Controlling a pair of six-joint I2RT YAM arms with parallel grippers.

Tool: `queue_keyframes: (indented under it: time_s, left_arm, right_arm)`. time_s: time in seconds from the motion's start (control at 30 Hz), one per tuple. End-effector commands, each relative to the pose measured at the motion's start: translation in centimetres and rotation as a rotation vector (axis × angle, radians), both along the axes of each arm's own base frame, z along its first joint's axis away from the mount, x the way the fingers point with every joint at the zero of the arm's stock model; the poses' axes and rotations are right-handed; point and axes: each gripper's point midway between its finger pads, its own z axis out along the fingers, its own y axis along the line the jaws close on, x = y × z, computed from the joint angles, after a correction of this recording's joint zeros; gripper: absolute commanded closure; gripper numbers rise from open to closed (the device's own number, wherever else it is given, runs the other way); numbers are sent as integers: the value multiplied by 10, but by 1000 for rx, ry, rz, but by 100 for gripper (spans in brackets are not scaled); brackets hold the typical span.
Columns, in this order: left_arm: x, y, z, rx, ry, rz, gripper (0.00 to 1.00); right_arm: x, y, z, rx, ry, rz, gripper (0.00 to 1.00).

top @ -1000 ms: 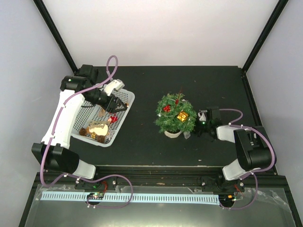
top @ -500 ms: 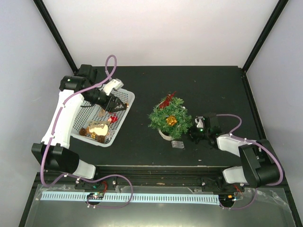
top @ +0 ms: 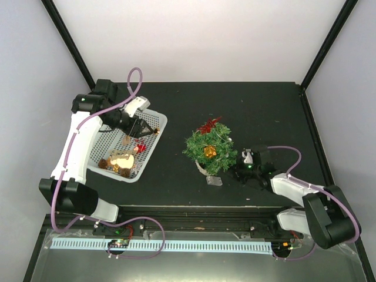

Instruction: Decorate the small christmas tree

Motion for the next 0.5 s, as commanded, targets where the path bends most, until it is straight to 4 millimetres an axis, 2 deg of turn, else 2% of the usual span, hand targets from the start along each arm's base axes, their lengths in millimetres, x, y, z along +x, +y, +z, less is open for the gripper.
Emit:
queue_keyframes:
  time_s: [0.0,0.07,0.13,0.3,0.47]
  left_arm:
    - [13,20,6,80,-86,70,46]
    - [18,33,1,127,-95,108,46]
    - [25,50,-7,173,-88,161,46]
    - [35,86,-32,242,-37,239,47]
    - [45,117,-58,354,-9,290,47]
  right_arm:
    - [-3,-8,0,-68,-18,-3,65]
    - [-4,-13,0,-105,-23,-5,49]
    - [-2,-18,2,-158,-39,0,40]
    - [1,-27,9,-207,-59,-5,34]
    - [5,-43,17,-294,-71,-11,33]
